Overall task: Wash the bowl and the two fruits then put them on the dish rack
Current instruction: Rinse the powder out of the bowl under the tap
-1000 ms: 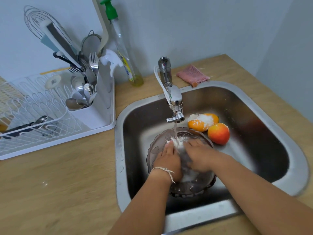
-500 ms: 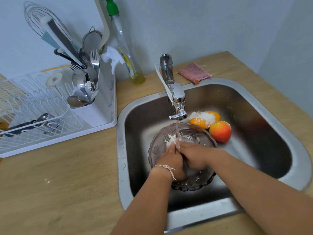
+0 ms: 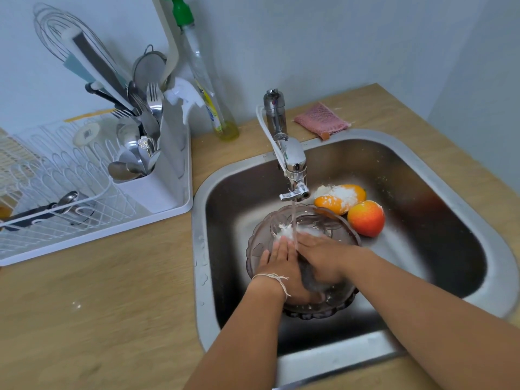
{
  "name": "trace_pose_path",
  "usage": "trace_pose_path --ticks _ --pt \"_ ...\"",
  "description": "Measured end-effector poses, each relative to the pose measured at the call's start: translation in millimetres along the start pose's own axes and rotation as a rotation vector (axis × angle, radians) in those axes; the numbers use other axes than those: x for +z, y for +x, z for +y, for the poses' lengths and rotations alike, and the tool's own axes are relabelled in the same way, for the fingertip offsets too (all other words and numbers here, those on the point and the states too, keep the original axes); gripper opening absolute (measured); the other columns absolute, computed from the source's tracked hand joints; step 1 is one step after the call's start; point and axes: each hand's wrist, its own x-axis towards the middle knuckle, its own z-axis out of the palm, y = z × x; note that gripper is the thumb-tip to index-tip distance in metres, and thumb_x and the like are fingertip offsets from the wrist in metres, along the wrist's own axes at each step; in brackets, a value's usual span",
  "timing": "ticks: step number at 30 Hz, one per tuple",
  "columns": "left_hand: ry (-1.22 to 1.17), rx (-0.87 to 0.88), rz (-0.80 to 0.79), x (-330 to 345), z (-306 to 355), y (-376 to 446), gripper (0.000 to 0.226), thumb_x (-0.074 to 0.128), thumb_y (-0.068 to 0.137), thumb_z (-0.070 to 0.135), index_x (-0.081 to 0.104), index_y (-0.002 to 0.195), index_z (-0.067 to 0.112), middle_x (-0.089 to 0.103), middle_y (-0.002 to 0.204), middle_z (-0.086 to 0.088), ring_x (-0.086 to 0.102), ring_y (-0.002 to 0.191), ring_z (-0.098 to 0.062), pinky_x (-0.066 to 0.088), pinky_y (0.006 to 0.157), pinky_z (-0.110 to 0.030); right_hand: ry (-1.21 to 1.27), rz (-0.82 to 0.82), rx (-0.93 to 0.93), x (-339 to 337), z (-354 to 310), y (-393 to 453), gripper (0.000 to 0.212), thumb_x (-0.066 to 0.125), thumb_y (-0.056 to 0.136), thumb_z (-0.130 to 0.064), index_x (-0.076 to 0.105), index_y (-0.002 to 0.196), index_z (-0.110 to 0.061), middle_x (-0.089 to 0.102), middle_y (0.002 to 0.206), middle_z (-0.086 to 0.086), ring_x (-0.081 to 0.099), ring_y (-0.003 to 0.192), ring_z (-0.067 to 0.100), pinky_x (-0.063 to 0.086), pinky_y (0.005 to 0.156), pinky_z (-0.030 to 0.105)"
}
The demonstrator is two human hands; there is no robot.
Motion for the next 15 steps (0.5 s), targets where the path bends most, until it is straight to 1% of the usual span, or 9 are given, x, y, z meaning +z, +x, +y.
trace_pose_path --ticks 1,3,5,7,9,11,12,14,15 --pt "0.008 -0.014 -0.005 0.4 0.6 -0.6 0.133 0.058 0.072 0.079 -0.02 0.155 0.012 -0.028 0.163 -0.007 -0.026 0.15 -0.022 -0.01 0.123 -0.043 -0.02 -0.016 0.016 -0.3 -0.5 -2.0 0.106 0.065 0.079 -0.047 0.001 0.16 -0.023 -0.008 0.169 -0.004 -0.003 0.156 0.019 0.012 0.125 0.047" --pt "0.028 -0.057 0.001 1.9 1.4 0.3 0.131 0.052 0.072 0.082 -0.021 0.154 0.011 -0.031 0.161 -0.008 -0.027 0.149 -0.025 -0.01 0.123 -0.042 -0.099 -0.049 0.073 -4.9 -3.7 -7.4 0.105 0.064 0.083 -0.042 -0.005 0.16 -0.018 -0.016 0.168 -0.003 -0.012 0.155 0.02 0.0 0.126 0.043" --pt "0.033 -0.111 0.04 3.5 0.8 3.2 0.123 0.045 0.077 0.08 -0.021 0.154 0.009 -0.031 0.161 -0.011 -0.027 0.149 -0.027 -0.01 0.123 -0.042 -0.154 -0.022 0.133 -11.4 -8.1 -11.4 0.1 0.054 0.089 -0.044 -0.012 0.159 -0.015 -0.022 0.166 0.001 -0.019 0.153 0.02 -0.007 0.125 0.042" --pt "0.04 -0.134 0.078 3.8 0.7 3.5 0.112 0.039 0.085 0.074 -0.019 0.154 0.006 -0.03 0.161 -0.013 -0.025 0.15 -0.028 -0.009 0.122 -0.042 -0.134 0.04 0.176 -11.0 -8.1 -8.4 0.086 0.037 0.097 -0.049 -0.013 0.158 -0.014 -0.021 0.166 0.004 -0.019 0.153 0.02 -0.008 0.124 0.041" --pt "0.009 -0.058 0.041 1.7 2.0 1.1 0.112 0.044 0.087 0.07 -0.017 0.155 0.006 -0.027 0.162 -0.014 -0.022 0.151 -0.029 -0.006 0.122 -0.042 -0.103 0.039 0.156 -8.8 -8.6 -5.8 0.075 0.027 0.102 -0.048 -0.008 0.159 -0.015 -0.017 0.167 0.004 -0.016 0.154 0.021 -0.007 0.125 0.043" --pt "-0.064 -0.008 -0.002 -0.6 4.0 -3.3 0.117 0.055 0.084 0.067 -0.017 0.155 0.009 -0.025 0.163 -0.012 -0.019 0.152 -0.029 -0.003 0.123 -0.041 -0.058 -0.012 0.079 -8.2 -10.5 -6.9 0.073 0.034 0.1 -0.044 0.0 0.16 -0.018 -0.01 0.169 0.002 -0.01 0.155 0.02 -0.001 0.125 0.046" --pt "-0.06 -0.023 0.006 -1.2 4.2 -3.7 0.12 0.056 0.082 0.069 -0.017 0.155 0.01 -0.025 0.163 -0.012 -0.019 0.152 -0.028 -0.003 0.123 -0.041 -0.041 -0.027 0.054 -9.1 -10.9 -8.2 0.075 0.039 0.098 -0.043 0.003 0.16 -0.019 -0.007 0.169 0.001 -0.008 0.155 0.019 0.001 0.125 0.046" --pt "-0.002 -0.099 0.053 -1.8 2.6 -1.1 0.124 0.052 0.078 0.075 -0.017 0.155 0.006 -0.026 0.162 -0.015 -0.021 0.151 -0.03 -0.005 0.123 -0.041 -0.083 -0.026 0.079 -11.1 -10.6 -9.2 0.082 0.043 0.095 -0.048 0.003 0.16 -0.018 -0.009 0.169 -0.002 -0.011 0.155 0.019 -0.003 0.125 0.047" --pt "0.026 -0.127 0.065 -2.2 1.7 0.3 0.124 0.05 0.079 0.077 -0.017 0.155 0.005 -0.027 0.162 -0.016 -0.022 0.151 -0.03 -0.006 0.123 -0.041 -0.123 -0.016 0.118 -12.3 -10.5 -9.3 0.084 0.042 0.095 -0.05 0.0 0.16 -0.016 -0.012 0.168 -0.001 -0.014 0.154 0.02 -0.007 0.124 0.047"
